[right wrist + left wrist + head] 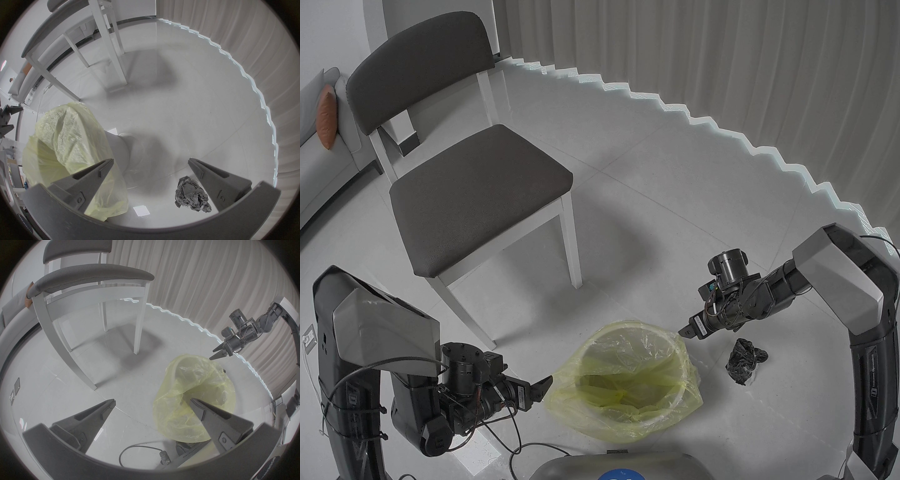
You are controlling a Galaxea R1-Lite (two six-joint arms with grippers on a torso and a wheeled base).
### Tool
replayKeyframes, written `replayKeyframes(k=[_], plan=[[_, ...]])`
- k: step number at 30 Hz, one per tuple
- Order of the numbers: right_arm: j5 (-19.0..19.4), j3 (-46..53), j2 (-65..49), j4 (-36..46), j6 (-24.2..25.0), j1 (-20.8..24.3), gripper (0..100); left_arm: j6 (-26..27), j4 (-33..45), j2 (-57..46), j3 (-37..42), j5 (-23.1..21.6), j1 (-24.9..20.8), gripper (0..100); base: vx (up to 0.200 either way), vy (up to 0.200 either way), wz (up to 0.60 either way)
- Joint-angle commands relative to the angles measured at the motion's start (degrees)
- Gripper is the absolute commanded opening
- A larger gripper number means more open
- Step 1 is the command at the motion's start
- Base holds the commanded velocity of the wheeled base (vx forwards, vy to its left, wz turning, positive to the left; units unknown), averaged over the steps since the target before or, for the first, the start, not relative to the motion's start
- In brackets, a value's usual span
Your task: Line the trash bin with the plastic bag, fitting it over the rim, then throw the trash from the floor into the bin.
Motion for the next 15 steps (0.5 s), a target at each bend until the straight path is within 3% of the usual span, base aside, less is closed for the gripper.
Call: replayKeyframes(k=[1,7,15], plan=[[0.0,-1.4,3.0,0.0,0.0,-0.5,100,-0.1,0.0,0.1,0.0,0.0,0.1,100,0.0,0.0,0.0],[-0.1,-1.4,3.7,-0.4,0.6,-0.5,100,-0.1,0.0,0.7,0.0,0.0,0.2,100,0.0,0.0,0.0],[-0.1,3.8,-8.3,-0.1,0.5,-1.5,100,-0.1,0.2,1.8,-1.5,0.0,-0.3,100,0.0,0.0,0.0]])
